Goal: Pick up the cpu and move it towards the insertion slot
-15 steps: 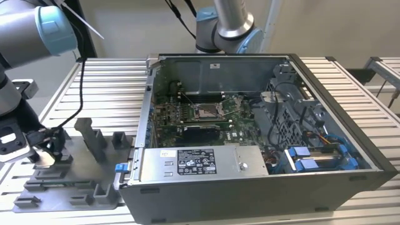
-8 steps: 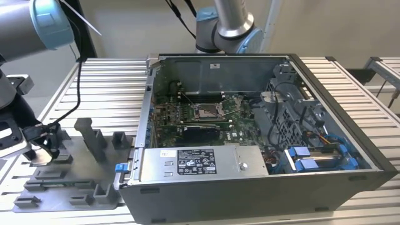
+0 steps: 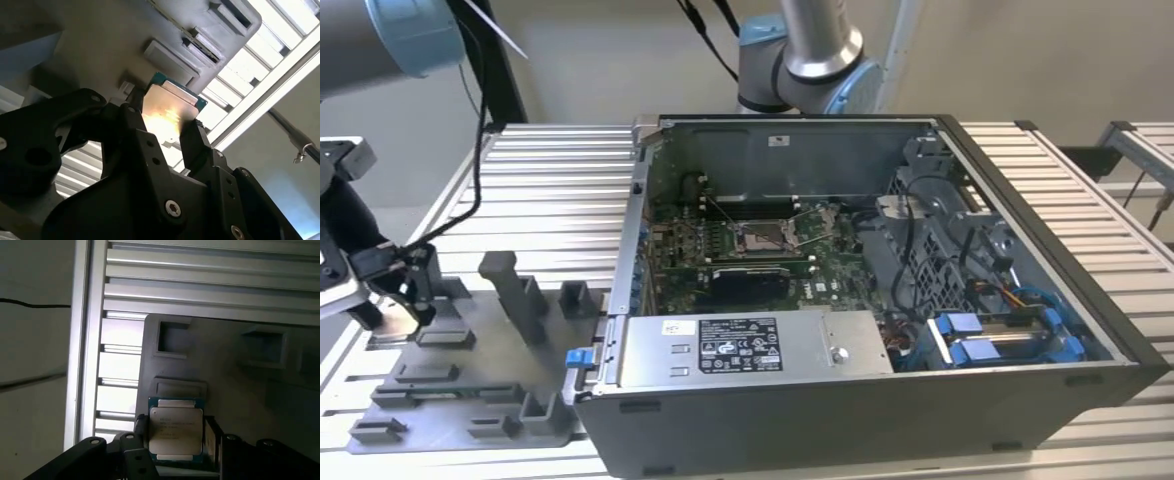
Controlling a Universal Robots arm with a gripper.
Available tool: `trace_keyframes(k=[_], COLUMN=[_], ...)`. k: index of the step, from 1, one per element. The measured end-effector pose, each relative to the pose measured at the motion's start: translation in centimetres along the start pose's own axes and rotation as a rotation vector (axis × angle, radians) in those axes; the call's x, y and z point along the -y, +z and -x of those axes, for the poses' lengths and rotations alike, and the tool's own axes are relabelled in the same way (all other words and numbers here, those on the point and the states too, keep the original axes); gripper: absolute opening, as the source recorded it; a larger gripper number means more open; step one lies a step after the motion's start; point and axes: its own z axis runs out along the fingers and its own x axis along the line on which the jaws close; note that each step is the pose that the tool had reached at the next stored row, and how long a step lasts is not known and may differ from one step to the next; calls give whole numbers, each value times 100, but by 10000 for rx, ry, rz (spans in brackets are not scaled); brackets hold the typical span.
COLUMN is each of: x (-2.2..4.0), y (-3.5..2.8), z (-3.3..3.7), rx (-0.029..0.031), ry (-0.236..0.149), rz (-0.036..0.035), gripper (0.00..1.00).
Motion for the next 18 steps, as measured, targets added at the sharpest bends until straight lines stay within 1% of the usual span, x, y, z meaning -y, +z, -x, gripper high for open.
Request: trace_keyframes(k=[1,3,9,13,18], x=[-2,-4,-9,-13,-17], y=[-44,-112,-250,-351,-460], z=[-1,-1,-11,-16,-18], rx=[-2,-2,-2,-5,-8], ry=[0,1,-1,0,1], rz=[-2,-2,-19,-69,-120], gripper=[0,0,0,0,0])
